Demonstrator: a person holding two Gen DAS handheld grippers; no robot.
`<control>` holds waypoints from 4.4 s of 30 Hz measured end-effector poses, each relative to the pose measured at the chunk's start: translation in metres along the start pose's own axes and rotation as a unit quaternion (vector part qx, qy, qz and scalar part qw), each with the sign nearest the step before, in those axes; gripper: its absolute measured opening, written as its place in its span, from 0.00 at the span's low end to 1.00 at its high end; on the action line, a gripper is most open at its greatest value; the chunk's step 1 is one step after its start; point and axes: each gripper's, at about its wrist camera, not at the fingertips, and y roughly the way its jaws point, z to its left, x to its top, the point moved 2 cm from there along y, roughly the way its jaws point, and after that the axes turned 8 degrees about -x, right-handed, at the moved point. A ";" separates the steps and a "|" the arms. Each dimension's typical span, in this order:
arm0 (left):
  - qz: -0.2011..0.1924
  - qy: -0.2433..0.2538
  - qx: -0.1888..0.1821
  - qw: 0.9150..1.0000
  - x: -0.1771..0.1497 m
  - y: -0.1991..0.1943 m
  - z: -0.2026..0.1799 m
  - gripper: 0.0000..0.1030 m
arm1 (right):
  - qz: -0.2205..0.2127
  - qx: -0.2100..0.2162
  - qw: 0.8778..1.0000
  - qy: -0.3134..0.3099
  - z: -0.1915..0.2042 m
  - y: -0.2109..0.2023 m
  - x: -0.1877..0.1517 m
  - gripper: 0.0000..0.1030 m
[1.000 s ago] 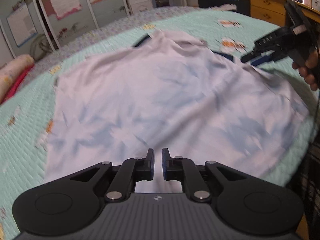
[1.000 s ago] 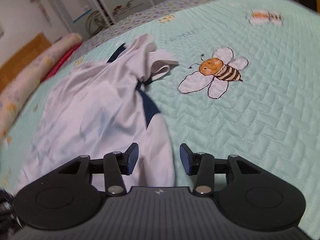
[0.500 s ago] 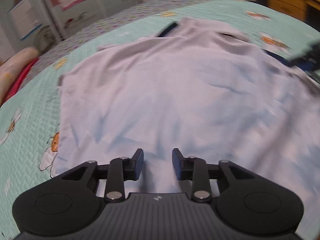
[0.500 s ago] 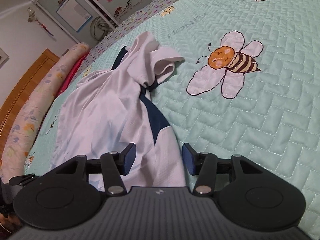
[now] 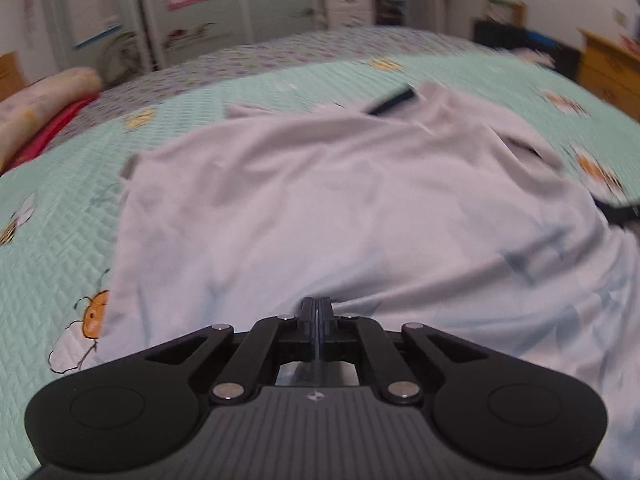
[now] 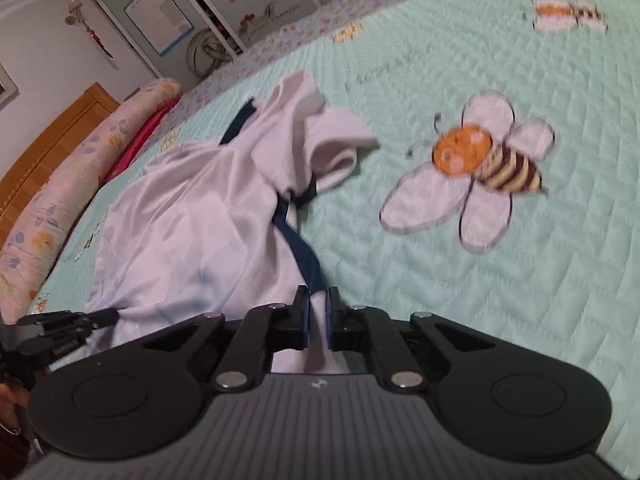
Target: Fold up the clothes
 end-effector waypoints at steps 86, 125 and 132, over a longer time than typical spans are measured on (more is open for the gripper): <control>-0.068 -0.390 -0.051 0.917 -0.183 -0.199 0.050 0.38 | 0.094 0.104 0.985 0.098 -0.002 -0.128 -0.134 0.29; -0.114 -0.506 -0.036 0.854 -0.190 -0.144 0.063 0.51 | 0.098 0.160 0.934 0.305 -0.017 -0.094 -0.183 0.44; -0.111 -0.504 -0.032 0.856 -0.189 -0.144 0.063 0.46 | 0.085 0.157 0.942 0.285 -0.010 -0.087 -0.177 0.33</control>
